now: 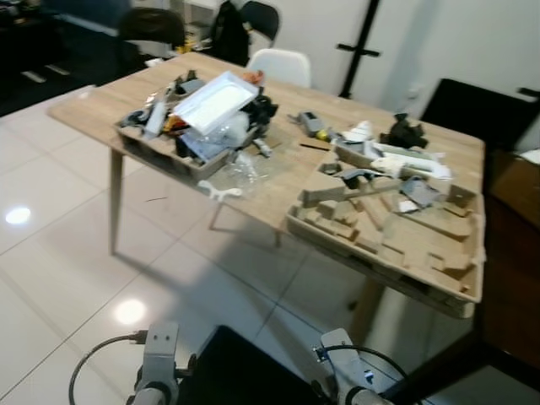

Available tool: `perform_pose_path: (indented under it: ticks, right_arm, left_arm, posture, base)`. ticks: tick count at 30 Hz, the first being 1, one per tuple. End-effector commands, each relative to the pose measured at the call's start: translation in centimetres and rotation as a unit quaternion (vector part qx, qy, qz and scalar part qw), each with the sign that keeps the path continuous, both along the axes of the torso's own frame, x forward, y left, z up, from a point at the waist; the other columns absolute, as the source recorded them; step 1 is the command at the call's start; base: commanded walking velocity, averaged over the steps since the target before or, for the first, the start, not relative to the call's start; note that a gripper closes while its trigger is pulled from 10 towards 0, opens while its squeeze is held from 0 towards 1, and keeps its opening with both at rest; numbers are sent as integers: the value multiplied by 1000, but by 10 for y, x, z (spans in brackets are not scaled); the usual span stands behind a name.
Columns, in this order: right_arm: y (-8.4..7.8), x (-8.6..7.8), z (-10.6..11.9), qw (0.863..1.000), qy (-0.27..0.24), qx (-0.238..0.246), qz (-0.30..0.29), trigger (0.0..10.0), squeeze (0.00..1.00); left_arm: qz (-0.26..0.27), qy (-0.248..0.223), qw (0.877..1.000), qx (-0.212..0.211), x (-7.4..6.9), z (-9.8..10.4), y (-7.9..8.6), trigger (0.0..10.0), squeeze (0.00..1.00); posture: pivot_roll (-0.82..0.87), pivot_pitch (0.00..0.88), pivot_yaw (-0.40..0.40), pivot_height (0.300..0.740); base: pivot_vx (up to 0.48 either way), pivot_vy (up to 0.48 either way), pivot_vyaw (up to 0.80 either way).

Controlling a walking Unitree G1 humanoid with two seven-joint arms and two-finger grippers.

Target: Picking trash to rubbish bin

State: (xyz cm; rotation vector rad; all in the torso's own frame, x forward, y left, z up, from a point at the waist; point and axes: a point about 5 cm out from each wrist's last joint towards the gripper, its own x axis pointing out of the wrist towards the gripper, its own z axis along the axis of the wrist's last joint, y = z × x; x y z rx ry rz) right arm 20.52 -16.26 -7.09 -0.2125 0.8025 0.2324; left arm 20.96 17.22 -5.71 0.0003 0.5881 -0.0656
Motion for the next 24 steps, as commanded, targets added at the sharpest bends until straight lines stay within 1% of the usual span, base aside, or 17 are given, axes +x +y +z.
perform_pose_path:
  ticks: [1, 24]
  right_arm:
    - [-1, -4, -2, 1000, 9, 0, -5, 10000, 0]
    - [-3, -6, -3, 1000, 13, 1, -16, 10000, 0]
  left_arm:
    - [-2, 11, 1000, 1, -6, -4, 0, 10000, 0]
    - [-25, 9, 1000, 5, -4, -3, -3, 10000, 0]
  posture:
    - [7, 88, 10, 740]
    - [12, 102, 15, 740]
  base:
    - [0, 0, -800]
    - [0, 0, -800]
